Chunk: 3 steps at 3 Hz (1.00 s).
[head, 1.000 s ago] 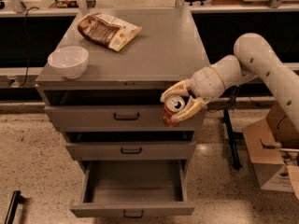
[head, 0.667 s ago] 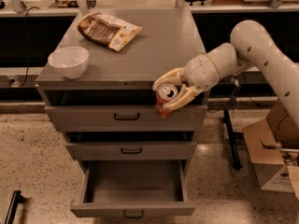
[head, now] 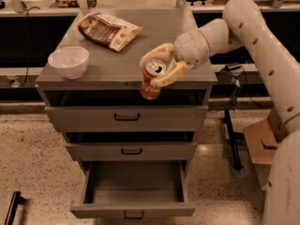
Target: Pick coke can from bottom drawer and place on counter
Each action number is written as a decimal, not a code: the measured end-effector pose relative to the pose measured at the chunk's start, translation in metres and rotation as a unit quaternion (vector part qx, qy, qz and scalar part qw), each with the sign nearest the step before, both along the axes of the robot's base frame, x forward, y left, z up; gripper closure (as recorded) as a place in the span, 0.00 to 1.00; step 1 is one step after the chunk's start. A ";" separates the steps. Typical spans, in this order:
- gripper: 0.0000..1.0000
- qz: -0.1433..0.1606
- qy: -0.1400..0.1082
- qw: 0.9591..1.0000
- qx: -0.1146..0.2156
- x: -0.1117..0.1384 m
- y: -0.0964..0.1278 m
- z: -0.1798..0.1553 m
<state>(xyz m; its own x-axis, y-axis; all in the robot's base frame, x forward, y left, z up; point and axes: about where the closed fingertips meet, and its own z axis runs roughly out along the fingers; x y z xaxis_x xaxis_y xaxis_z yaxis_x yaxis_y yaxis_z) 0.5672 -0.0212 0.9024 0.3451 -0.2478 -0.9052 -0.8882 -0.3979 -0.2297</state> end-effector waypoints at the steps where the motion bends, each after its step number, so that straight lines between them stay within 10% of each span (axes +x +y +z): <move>1: 1.00 -0.044 0.018 0.998 0.049 0.025 -0.011 0.034; 2: 1.00 -0.135 0.031 0.987 0.079 0.051 -0.033 0.058; 3: 1.00 -0.249 0.055 0.964 0.071 0.076 -0.053 0.065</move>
Offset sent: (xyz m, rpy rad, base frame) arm 0.0910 -0.0741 0.0820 0.2363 0.1032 -0.5674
